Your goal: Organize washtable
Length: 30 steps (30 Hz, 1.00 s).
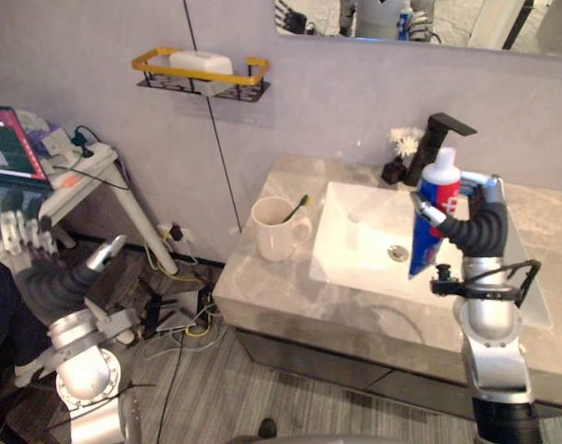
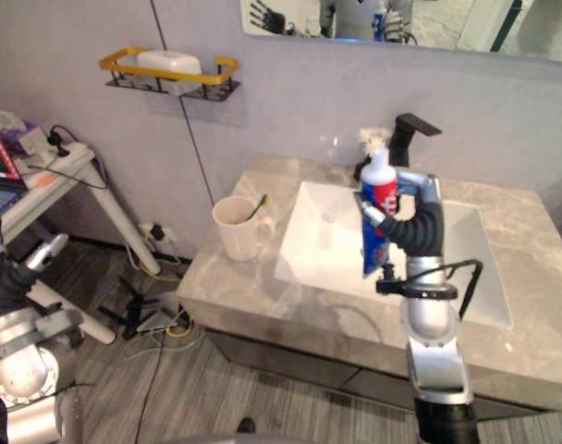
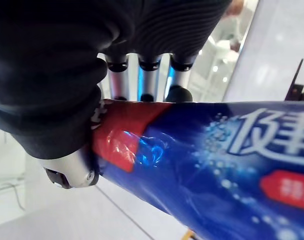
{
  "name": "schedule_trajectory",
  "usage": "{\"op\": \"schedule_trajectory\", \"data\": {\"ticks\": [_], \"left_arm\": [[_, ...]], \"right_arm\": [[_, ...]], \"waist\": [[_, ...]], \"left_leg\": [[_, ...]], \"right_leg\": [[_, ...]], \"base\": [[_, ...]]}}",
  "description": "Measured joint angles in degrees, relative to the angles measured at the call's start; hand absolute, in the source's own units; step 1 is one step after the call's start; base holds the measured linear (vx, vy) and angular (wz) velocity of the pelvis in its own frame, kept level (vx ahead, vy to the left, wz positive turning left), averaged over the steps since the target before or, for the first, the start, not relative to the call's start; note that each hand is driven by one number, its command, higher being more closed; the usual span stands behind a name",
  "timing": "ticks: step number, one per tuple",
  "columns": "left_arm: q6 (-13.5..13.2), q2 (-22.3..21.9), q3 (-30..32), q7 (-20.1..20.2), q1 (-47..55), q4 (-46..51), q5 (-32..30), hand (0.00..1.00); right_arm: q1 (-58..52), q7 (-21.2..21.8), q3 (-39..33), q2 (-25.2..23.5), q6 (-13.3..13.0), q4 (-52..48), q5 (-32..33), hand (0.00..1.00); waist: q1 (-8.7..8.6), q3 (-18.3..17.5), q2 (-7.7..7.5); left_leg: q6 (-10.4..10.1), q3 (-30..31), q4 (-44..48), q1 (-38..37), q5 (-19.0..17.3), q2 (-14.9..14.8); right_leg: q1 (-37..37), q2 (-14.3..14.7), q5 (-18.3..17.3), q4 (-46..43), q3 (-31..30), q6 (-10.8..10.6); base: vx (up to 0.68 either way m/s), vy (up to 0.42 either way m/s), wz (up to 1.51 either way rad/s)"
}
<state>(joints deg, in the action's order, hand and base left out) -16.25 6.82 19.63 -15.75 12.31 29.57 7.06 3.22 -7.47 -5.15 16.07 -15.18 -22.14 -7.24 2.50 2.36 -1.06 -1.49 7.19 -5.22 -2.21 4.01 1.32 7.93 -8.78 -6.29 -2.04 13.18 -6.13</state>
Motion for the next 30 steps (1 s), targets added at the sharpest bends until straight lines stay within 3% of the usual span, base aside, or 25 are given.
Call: {"op": "schedule_trajectory", "data": {"ticks": [6,13,16,25,30], "left_arm": [[-1.01,0.04,-6.86,4.52,0.1,7.45,2.2,0.0],[-1.42,0.27,-21.05,10.52,-0.52,8.84,13.2,0.0],[-0.78,0.34,-26.68,11.25,-3.9,8.68,14.05,0.0],[1.06,0.3,-39.68,13.2,-12.28,0.0,20.55,0.0],[2.31,0.17,-42.69,13.26,-15.88,-4.7,22.65,0.0]], "right_arm": [[1.95,0.53,2.83,0.02,0.02,-1.33,4.66,1.0],[8.24,1.61,9.46,-0.68,0.0,-1.41,11.4,1.0],[10.5,1.64,10.77,-2.34,0.0,-1.16,13.6,1.0],[15.42,2.67,15.78,-5.87,0.07,4.09,22.48,1.0],[16.93,3.89,17.0,-7.26,0.28,7.86,28.7,1.0]], "waist": [[0.03,-0.28,0.54],[0.32,-0.48,0.78],[1.41,-0.48,0.76],[1.59,-0.48,0.54],[1.48,-0.43,0.14]], "left_leg": [[0.14,0.75,-0.05,-0.17,0.68,0.49],[0.06,0.74,-0.23,-0.32,1.16,0.53],[0.28,0.76,-0.24,-0.3,1.79,0.54],[0.31,0.73,-0.59,-0.13,2.33,0.53],[0.21,0.44,-0.59,0.09,2.56,-0.01]], "right_leg": [[0.59,-0.05,-0.13,-0.08,0.87,-0.08],[0.64,-0.1,-0.14,-0.45,1.02,-0.11],[0.54,-0.13,-0.14,-0.69,1.06,-0.11],[0.17,-0.2,-0.13,-1.2,1.03,-0.13],[-0.46,-0.13,-0.11,-1.71,0.79,-0.1]], "base": [[-0.06,-0.011,0.08],[-0.05,-0.014,0.02],[-0.04,-0.015,0.02],[-0.05,-0.013,0.01],[-0.04,-0.021,-0.03]]}}
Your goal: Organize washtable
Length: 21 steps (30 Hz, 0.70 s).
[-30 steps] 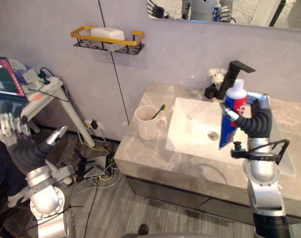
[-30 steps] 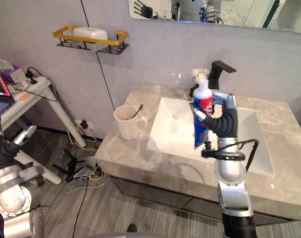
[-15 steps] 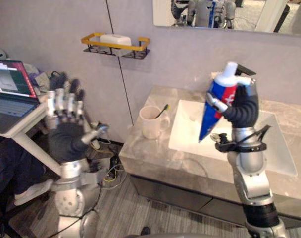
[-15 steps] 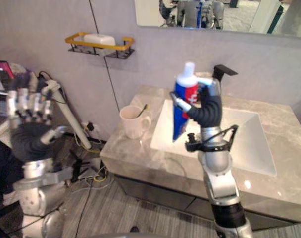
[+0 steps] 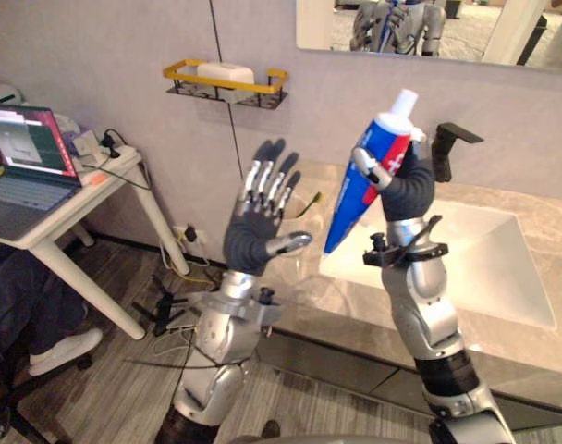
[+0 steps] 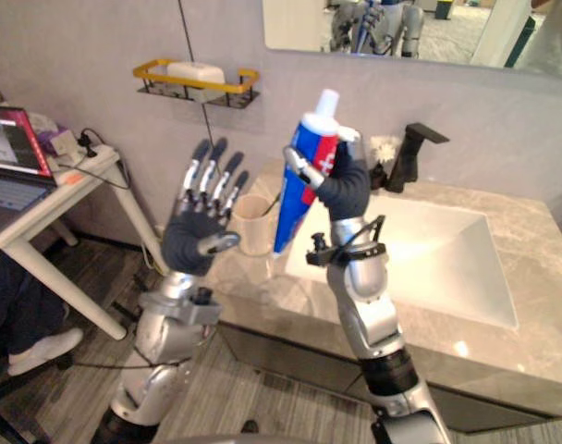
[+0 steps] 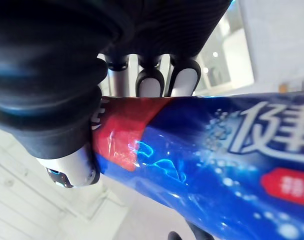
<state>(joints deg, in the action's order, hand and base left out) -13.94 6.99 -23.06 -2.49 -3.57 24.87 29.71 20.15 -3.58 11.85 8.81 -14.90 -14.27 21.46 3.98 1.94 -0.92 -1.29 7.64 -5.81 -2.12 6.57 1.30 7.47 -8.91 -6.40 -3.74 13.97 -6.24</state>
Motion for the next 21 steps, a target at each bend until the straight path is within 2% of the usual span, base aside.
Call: {"op": "schedule_trajectory", "data": {"ticks": [5,16,17,21], "left_arm": [[0.32,-0.04,-1.92,0.06,-2.59,-3.62,0.5,0.0],[2.21,-0.07,-4.37,0.16,-6.55,-9.74,1.15,0.0],[2.31,-0.06,-4.35,0.16,-6.58,-9.91,1.15,1.0],[2.43,-0.08,-4.38,0.25,-6.71,-11.76,1.24,1.0]], "right_arm": [[1.08,1.71,1.62,-1.41,0.11,1.73,4.65,1.0],[4.4,3.85,3.21,-2.22,1.8,4.41,7.78,1.0],[4.4,3.87,3.53,-2.23,1.82,4.41,7.83,1.0],[4.4,4.0,4.04,-2.23,2.33,4.51,8.57,1.0]], "waist": [[-0.05,-0.06,-0.32],[0.01,-0.02,-1.21],[-0.02,-0.02,-1.27],[-0.05,0.0,-1.55]], "left_leg": [[-0.29,-0.14,0.0,0.62,0.3,-0.44],[-0.6,-1.5,-0.01,1.39,0.5,-1.34],[-0.6,-1.56,-0.01,1.39,0.49,-1.34],[-0.59,-1.68,-0.02,1.43,0.49,-1.25]], "right_leg": [[-0.83,0.49,0.21,-0.11,-0.21,0.27],[-1.86,1.27,1.0,0.9,-1.37,0.63],[-1.85,1.26,1.08,1.02,-1.46,0.59],[-1.86,1.15,1.23,1.0,-1.56,0.51]], "base": [[-0.04,-0.018,-0.02],[-0.04,-0.013,-0.06],[0.0,-0.006,-0.09],[0.0,-0.001,-0.01]]}}
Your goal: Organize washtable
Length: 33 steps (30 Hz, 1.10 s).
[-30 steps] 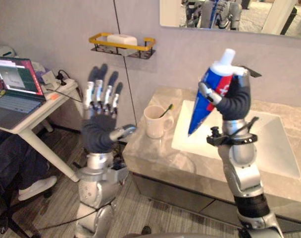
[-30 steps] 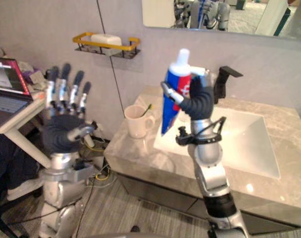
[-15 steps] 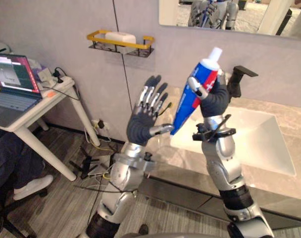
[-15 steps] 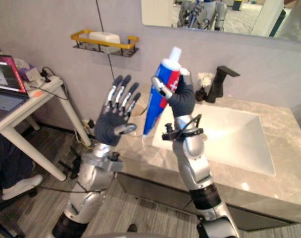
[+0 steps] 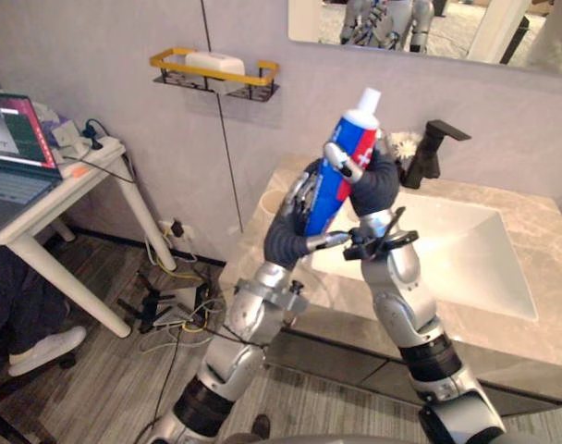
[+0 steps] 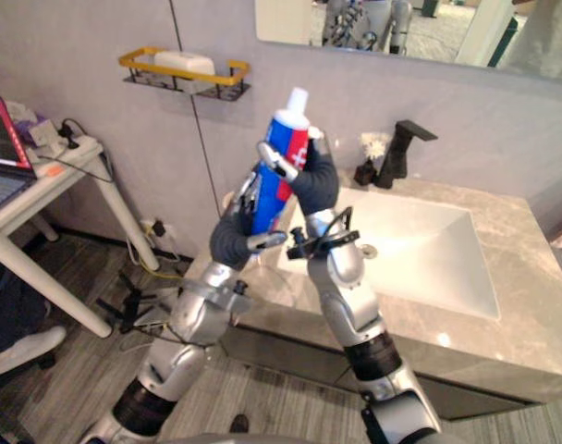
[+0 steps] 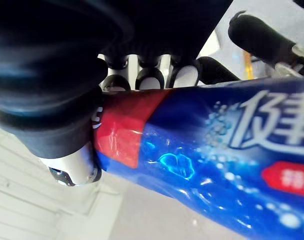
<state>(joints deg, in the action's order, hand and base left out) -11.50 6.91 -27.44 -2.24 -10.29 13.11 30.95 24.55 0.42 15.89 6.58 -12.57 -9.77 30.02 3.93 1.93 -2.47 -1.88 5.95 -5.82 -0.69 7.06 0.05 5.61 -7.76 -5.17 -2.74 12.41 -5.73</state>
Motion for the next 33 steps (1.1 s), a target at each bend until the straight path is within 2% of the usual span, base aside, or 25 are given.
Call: {"op": "schedule_trajectory", "data": {"ticks": [8,17,18,27,29,33], "left_arm": [[1.04,0.11,-0.09,0.16,-0.16,-2.24,1.08,1.0],[1.2,0.2,-1.76,1.12,-1.44,-3.62,1.13,1.0],[1.2,0.21,-1.78,1.23,-1.44,-3.63,1.1,1.0],[1.22,0.21,-2.12,2.2,-1.43,-3.72,0.92,1.0],[1.2,0.18,-1.62,2.19,-1.43,-3.67,0.85,1.0],[1.19,0.19,0.66,1.48,-1.42,-3.62,0.39,1.0]], "right_arm": [[0.14,3.18,1.21,0.88,0.68,1.23,0.93,1.0],[0.77,4.76,2.38,2.95,1.95,1.76,1.43,1.0],[0.77,4.87,2.25,2.99,2.02,1.86,1.47,0.0],[0.73,4.71,0.74,2.89,2.53,2.27,0.15,0.0],[0.55,4.36,-0.44,2.91,2.74,2.26,-2.16,0.0],[-0.39,3.11,-4.82,2.98,2.68,1.21,-5.6,0.0]], "waist": [[0.0,-0.02,-0.04],[-0.09,-0.17,-0.34],[-0.11,-0.18,-0.36],[-0.93,-0.21,-0.4],[-1.64,-0.3,-0.53],[-1.85,-0.37,-0.69]], "left_leg": [[0.0,-0.93,-0.01,0.03,0.0,-0.15],[0.23,-1.54,-0.01,0.48,0.17,-0.08],[0.25,-1.55,-0.01,0.48,0.19,-0.07],[0.28,-2.21,-0.03,0.19,0.3,-0.19],[0.28,-2.76,-0.03,0.08,0.3,-0.26],[0.26,-4.16,-0.05,0.06,0.27,-0.65]], "right_leg": [[-0.44,0.1,0.41,0.2,-0.79,0.12],[-0.88,0.03,1.29,0.86,-1.57,-0.08],[-0.89,0.02,1.3,0.85,-1.58,-0.1],[-0.95,0.05,1.4,0.85,-2.13,-0.11],[-1.09,0.07,1.54,0.87,-2.7,-0.09],[-1.71,0.36,2.04,1.0,-4.03,0.16]], "base": [[-0.02,-0.002,-0.05],[-0.01,0.002,-0.05],[0.0,0.0,0.0],[-0.02,-0.004,-0.03],[-0.03,-0.002,-0.11],[-0.03,-0.005,-0.2]]}}
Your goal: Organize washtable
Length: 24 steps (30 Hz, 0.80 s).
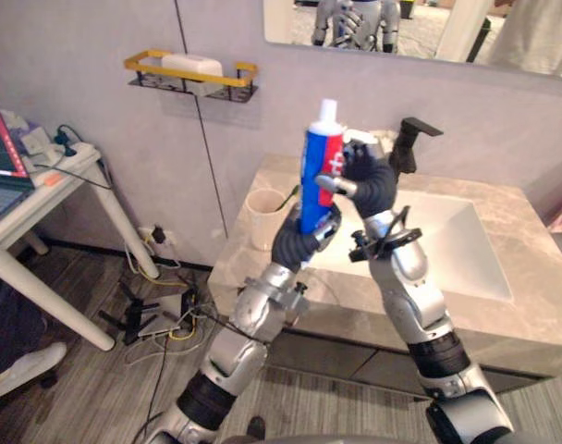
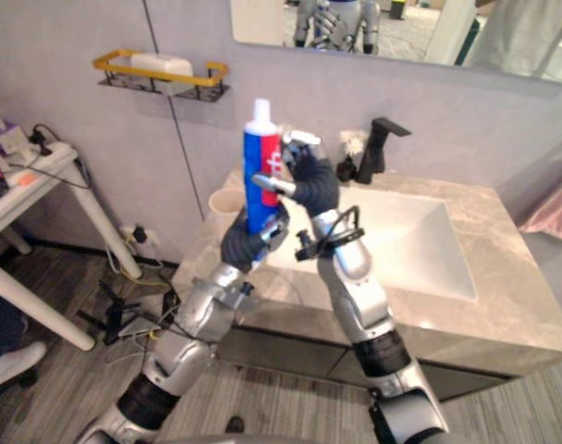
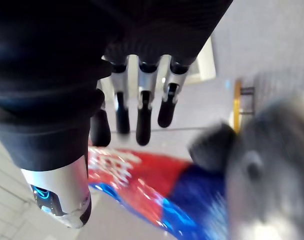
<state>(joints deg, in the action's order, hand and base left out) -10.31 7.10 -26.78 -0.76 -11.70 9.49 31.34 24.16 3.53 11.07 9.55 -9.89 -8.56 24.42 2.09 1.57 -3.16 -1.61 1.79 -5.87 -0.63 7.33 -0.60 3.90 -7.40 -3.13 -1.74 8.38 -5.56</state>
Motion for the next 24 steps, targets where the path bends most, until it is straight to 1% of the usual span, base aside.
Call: {"op": "schedule_trajectory", "data": {"ticks": [2,3,6,8,10,12,15,17,18,19,20,22,24], "left_arm": [[-0.03,0.0,1.37,-0.73,0.0,0.01,-0.16,1.0],[-0.03,-0.01,2.12,-0.78,0.0,0.04,-0.48,1.0],[-0.16,0.0,3.46,-0.92,0.01,0.79,-0.67,1.0],[-0.16,0.0,3.74,-0.91,0.02,1.73,-0.87,1.0],[-0.21,-0.01,4.08,-0.91,0.02,3.05,-1.32,1.0],[-0.24,-0.02,4.31,-0.88,0.02,3.57,-1.91,1.0],[-0.28,0.02,5.31,-0.99,0.17,4.38,-2.37,1.0],[-0.36,0.11,7.19,-1.4,1.48,6.55,-3.06,1.0],[-0.87,0.33,8.54,-1.9,2.37,7.88,-3.6,1.0],[-1.19,0.48,9.29,-1.95,2.8,8.47,-3.97,1.0],[-1.61,0.86,10.89,-2.0,3.81,9.83,-4.63,1.0],[-2.15,1.06,13.52,-2.07,5.59,12.11,-5.76,1.0],[-2.64,1.04,14.69,-2.18,7.18,13.77,-7.03,1.0]], "right_arm": [[-0.46,-0.99,-2.63,0.43,-0.11,-1.56,-1.0,0.0],[-1.49,-1.31,-4.36,0.92,-0.72,-3.22,-1.88,0.0],[-3.11,-2.45,-8.23,2.28,-1.16,-5.41,-3.17,0.0],[-4.39,-2.74,-10.12,2.26,-1.43,-6.65,-3.23,0.0],[-6.02,-4.37,-12.9,2.27,-2.34,-7.63,-4.33,0.0],[-6.68,-4.9,-14.59,2.26,-2.55,-8.5,-4.89,0.0],[-9.37,-7.18,-21.14,2.29,-3.45,-12.63,-7.34,0.0],[-12.71,-8.94,-27.3,2.29,-4.6,-14.96,-9.95,0.0],[-15.2,-10.09,-31.04,2.28,-5.25,-15.42,-11.25,0.0],[-16.7,-10.52,-33.02,2.28,-5.37,-15.4,-11.73,0.0],[-19.99,-11.3,-36.49,2.2,-5.33,-15.33,-11.94,0.0],[-25.69,-12.84,-41.05,1.82,-5.29,-14.97,-12.36,0.0],[-30.31,-13.5,-43.2,0.74,-5.24,-13.67,-13.36,0.0]], "waist": [[-0.09,0.0,-0.02],[-0.24,-0.03,-0.05],[-1.21,-0.05,-0.08],[-1.35,-0.06,-0.09],[-1.38,-0.07,-0.09],[-1.45,-0.08,-0.08],[-1.69,-0.1,-0.1],[-2.47,-0.14,-0.16],[-3.1,-0.28,-0.19],[-3.23,-0.44,-0.23],[-3.45,-0.85,-0.21],[-4.91,-1.29,0.13],[-5.71,-1.89,0.38]], "left_leg": [[-0.01,-0.54,0.0,0.0,-0.01,-0.26],[-0.02,-0.63,0.0,0.0,-0.02,-0.34],[-0.02,-0.8,0.0,0.0,-0.02,-0.38],[-0.02,-1.02,0.0,0.0,-0.03,-0.39],[-0.03,-1.58,0.01,-0.01,-0.05,-0.41],[-0.03,-2.08,0.01,-0.01,-0.07,-0.41],[-0.03,-2.39,0.01,-0.02,-0.08,-0.39],[-0.02,-2.72,0.01,-0.02,-0.13,-0.35],[-0.2,-2.96,0.01,-0.02,-0.32,-0.35],[-0.16,-3.28,0.01,-0.02,-0.37,-0.35],[-0.26,-4.01,0.01,-0.01,-0.6,-0.42],[-0.21,-4.54,0.0,-0.01,-0.78,-0.39],[-0.26,-5.31,0.0,-0.02,-1.0,-0.48]], "right_leg": [[-0.15,0.28,0.38,0.38,-0.59,0.08],[-0.01,0.38,0.52,0.83,-0.62,0.18],[-0.03,0.44,0.62,1.0,-0.76,0.22],[-0.08,0.43,0.79,1.15,-0.96,0.05],[-0.1,0.46,1.29,1.72,-1.5,0.0],[-0.16,0.52,1.61,2.03,-1.98,0.02],[-0.22,0.54,1.83,2.28,-2.26,0.06],[-0.33,0.55,1.89,2.34,-2.47,0.08],[-0.47,0.55,1.85,2.35,-2.71,0.16],[-0.66,0.59,1.8,2.33,-3.07,0.32],[-1.15,0.67,1.81,2.29,-3.93,0.34],[-1.41,0.61,1.79,2.28,-4.31,0.31],[-1.94,0.67,1.76,2.24,-5.26,0.26]], "base": [[-0.03,-0.01,-0.15],[-0.02,-0.019,-0.04],[0.0,-0.002,-0.01],[0.0,-0.005,-0.08],[0.0,-0.002,-0.14],[-0.01,0.001,-0.13],[-0.01,-0.003,-0.05],[-0.02,-0.001,-0.07],[-0.01,0.002,-0.11],[-0.01,0.005,-0.26],[-0.01,0.004,-0.28],[0.0,0.001,-0.23],[0.0,0.001,-0.22]]}}
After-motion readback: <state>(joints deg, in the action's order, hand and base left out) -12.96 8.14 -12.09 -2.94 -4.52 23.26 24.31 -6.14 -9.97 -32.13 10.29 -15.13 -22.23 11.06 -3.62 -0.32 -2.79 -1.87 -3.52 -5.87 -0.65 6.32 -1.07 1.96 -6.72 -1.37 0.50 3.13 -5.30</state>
